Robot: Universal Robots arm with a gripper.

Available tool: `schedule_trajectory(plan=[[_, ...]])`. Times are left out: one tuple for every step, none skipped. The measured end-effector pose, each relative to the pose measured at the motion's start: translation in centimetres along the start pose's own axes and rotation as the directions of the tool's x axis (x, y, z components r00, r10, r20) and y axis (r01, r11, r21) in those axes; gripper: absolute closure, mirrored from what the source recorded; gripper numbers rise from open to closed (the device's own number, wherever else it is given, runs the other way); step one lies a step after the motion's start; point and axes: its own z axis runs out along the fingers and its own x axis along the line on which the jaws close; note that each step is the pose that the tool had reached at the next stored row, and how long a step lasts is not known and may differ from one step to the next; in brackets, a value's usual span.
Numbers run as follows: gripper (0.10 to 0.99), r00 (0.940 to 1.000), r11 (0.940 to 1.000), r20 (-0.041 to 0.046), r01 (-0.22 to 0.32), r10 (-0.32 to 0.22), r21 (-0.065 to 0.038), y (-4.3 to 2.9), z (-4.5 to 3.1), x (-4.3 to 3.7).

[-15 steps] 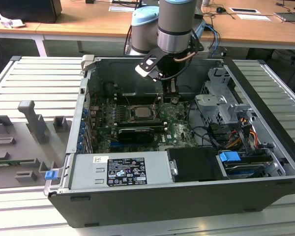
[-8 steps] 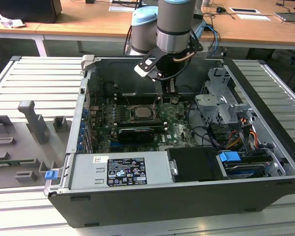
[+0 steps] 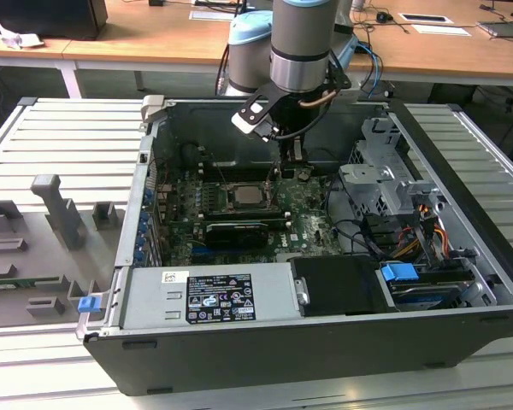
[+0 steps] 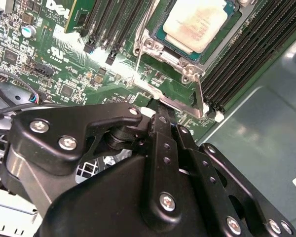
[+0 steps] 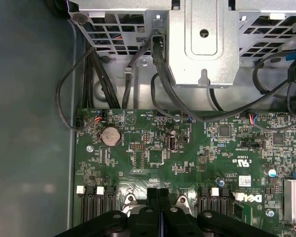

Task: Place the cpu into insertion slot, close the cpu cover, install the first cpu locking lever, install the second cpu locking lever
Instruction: 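Close the cpu cover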

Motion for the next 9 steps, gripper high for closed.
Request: schedule_trajectory(plan=[[0.98,1.0,1.0,-0.0002,0.0,0.0,0.0,-0.03,0.0,0.0],[0.98,1.0,1.0,-0.0004,0.0,0.0,0.0,-0.07,0.0,0.0],[0.98,1.0,1.0,-0.0006,0.0,0.0,0.0,-0.12,0.0,0.0],[0.98,1.0,1.0,-0.0006,0.0,0.0,0.0,-0.16,0.0,0.0],[0.98,1.0,1.0,-0.0007,0.0,0.0,0.0,-0.19,0.0,0.0],[0.98,1.0,1.0,-0.0006,0.0,0.0,0.0,-0.22,-0.01,0.0],[0.98,1.0,1.0,-0.0007,0.0,0.0,0.0,-0.25,-0.01,0.0],[0.98,1.0,1.0,-0.0007,0.0,0.0,0.0,-0.28,-0.01,0.0],[0.98,1.0,1.0,-0.0007,0.0,0.0,0.0,-0.34,-0.01,0.0]])
